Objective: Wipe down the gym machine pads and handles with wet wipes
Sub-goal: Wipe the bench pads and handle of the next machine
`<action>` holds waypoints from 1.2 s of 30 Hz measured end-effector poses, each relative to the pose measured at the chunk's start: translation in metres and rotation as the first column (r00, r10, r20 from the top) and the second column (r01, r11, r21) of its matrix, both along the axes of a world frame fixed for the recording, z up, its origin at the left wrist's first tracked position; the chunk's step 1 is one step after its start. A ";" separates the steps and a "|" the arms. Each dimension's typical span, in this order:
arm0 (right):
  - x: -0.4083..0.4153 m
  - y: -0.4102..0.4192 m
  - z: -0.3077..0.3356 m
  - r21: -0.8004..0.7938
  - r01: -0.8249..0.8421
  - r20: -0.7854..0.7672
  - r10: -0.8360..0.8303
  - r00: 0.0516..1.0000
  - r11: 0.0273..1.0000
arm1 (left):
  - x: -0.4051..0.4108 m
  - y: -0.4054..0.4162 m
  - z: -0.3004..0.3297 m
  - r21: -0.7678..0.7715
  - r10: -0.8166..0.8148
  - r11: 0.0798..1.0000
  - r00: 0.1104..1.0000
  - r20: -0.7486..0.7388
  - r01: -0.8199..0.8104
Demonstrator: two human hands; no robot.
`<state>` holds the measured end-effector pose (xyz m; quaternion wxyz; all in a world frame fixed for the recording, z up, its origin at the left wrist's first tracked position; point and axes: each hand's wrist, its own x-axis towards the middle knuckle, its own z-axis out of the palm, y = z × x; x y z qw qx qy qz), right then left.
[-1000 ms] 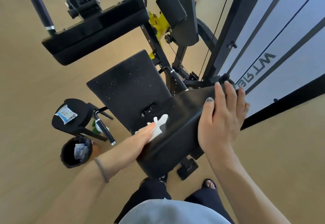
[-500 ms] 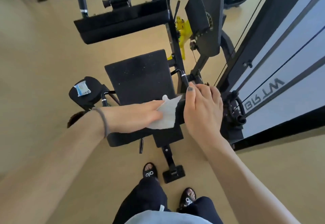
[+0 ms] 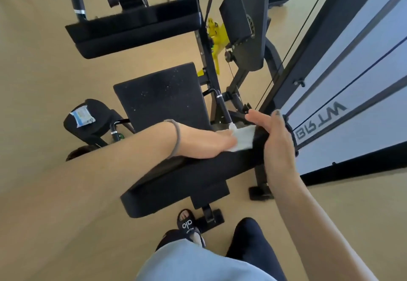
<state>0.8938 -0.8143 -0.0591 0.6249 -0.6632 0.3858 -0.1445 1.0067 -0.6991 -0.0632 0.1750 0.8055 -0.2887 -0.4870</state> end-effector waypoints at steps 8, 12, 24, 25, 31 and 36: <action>0.029 -0.051 -0.011 0.303 -0.044 -0.150 0.094 0.984 0.952 | 0.024 -0.036 0.007 0.205 0.041 0.979 0.984 -0.176 -0.004; 0.028 -0.084 -0.033 0.302 -0.055 -0.142 0.101 0.985 0.952 | -0.002 -0.052 0.018 0.033 0.032 0.999 0.989 -0.144 -0.028; 0.070 -0.133 -0.063 0.336 -0.409 -0.180 0.484 0.856 0.848 | 0.044 -0.134 -0.031 0.473 -0.095 0.871 0.991 -0.097 0.130; 0.073 -0.135 -0.063 0.324 -0.437 -0.174 0.507 0.844 0.839 | 0.047 -0.136 -0.036 0.489 -0.087 0.864 0.993 -0.084 0.117; 0.073 -0.122 -0.053 0.329 -0.660 -0.250 0.737 0.628 0.675 | 0.039 -0.127 -0.028 0.394 0.126 0.914 0.991 -0.055 -0.094; 0.074 -0.107 -0.025 0.223 -0.907 -0.211 0.926 0.313 0.358 | 0.014 -0.055 0.014 0.214 0.388 0.903 0.921 -0.037 -0.372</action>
